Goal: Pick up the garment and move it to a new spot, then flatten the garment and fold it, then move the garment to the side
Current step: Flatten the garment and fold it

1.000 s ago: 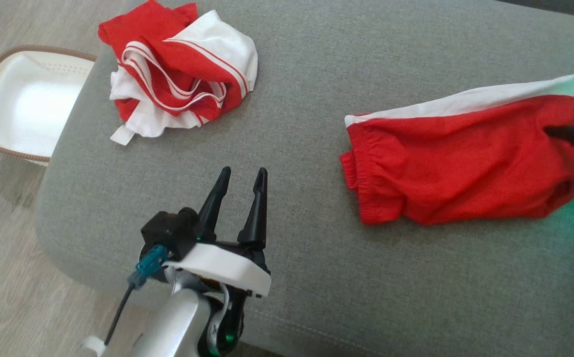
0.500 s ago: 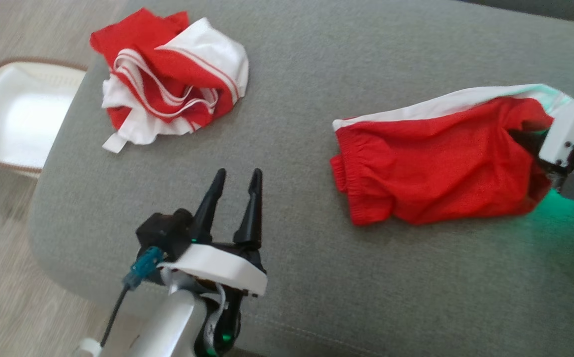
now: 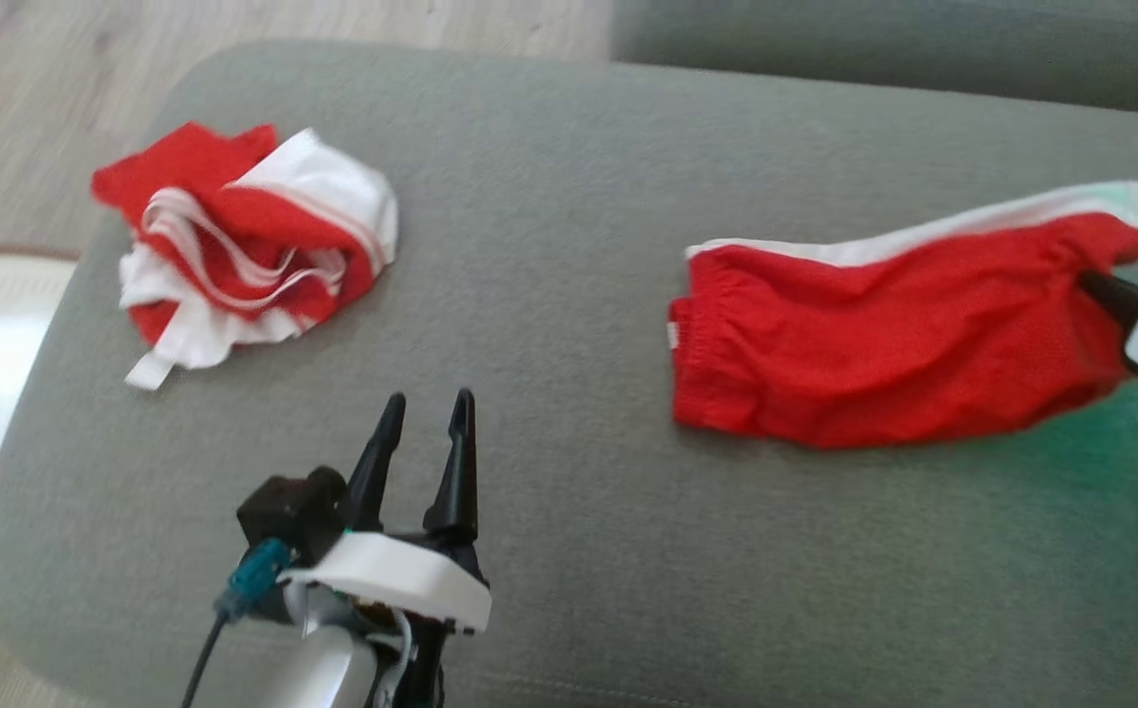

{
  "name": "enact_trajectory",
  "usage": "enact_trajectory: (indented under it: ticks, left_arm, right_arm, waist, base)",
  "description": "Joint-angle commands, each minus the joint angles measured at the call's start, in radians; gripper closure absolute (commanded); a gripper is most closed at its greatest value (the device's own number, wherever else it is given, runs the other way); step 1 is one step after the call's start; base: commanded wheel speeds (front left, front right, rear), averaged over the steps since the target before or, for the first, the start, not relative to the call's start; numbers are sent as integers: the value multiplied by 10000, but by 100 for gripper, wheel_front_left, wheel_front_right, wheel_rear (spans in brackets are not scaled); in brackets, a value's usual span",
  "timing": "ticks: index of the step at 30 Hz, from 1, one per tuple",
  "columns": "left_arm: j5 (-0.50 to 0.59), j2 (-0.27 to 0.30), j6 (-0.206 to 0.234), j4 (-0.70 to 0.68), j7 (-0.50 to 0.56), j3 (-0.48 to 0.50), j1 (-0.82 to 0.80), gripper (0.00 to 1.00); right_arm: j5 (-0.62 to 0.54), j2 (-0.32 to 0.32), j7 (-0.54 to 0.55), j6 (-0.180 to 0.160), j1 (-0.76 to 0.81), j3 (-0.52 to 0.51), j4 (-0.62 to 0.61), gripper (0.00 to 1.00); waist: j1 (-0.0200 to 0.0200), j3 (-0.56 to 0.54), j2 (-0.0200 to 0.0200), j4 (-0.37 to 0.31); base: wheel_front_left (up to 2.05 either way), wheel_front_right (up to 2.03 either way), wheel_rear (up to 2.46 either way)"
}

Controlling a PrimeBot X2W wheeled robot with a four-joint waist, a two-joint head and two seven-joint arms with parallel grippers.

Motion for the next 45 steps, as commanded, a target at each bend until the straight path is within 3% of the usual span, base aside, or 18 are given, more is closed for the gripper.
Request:
enact_trajectory:
  ticks: [1, 6, 15, 30, 31, 32, 33, 41, 45]
  left_arm:
    - [68, 5, -59, -253, -122, 388, -115, 0]
    - [16, 5, -129, -122, -122, 413, 10, 0]
    - [-197, 5, -196, 110, -122, 154, -111, 0]
    - [-241, 5, -124, 93, -122, -44, -266, 0]
    - [-247, 5, -107, 86, -122, -42, -262, 0]
    - [-253, 5, -86, 80, -122, -35, -258, 0]
    - [-260, 5, -64, 74, -122, -21, -250, 0]
    - [-62, 5, -129, -109, -122, 185, -168, 0]
    - [344, 5, -141, -220, -122, 460, 3, 0]
  right_arm:
    - [-190, -457, -216, 77, 137, 22, -60, 100]
    - [-248, -424, -395, 77, 124, 38, -387, 100]
    - [-226, 644, -278, 77, -236, 157, -1567, 100]
    - [230, 2002, 323, 77, -103, 281, -563, 100]
    - [278, 2070, 340, 77, -76, 265, -554, 88]
    - [299, 2130, 320, 77, -60, 253, -573, 50]
    - [301, 2185, 225, 77, -50, 228, -615, 0]
    - [350, 2245, -949, 77, 346, -116, -1892, 0]
    - [138, 1450, -2630, 77, 811, -682, -3210, 0]
  waist:
    - [0, -326, -1, -349]
    - [0, -515, -1, -616]
    - [0, -527, -1, -296]
    - [0, -295, -1, 807]
    - [0, -287, -1, 807]
    - [0, -288, -1, 793]
    - [0, -297, -1, 763]
    - [0, -635, -1, 400]
    - [0, -956, -1, 131]
  base:
    - [0, 0, 0]
    - [0, 0, 0]
    - [0, 0, 0]
    - [0, 0, 0]
    - [0, 0, 0]
    - [0, 0, 0]
    - [0, 0, 0]
    - [0, 0, 0]
    - [0, 0, 0]
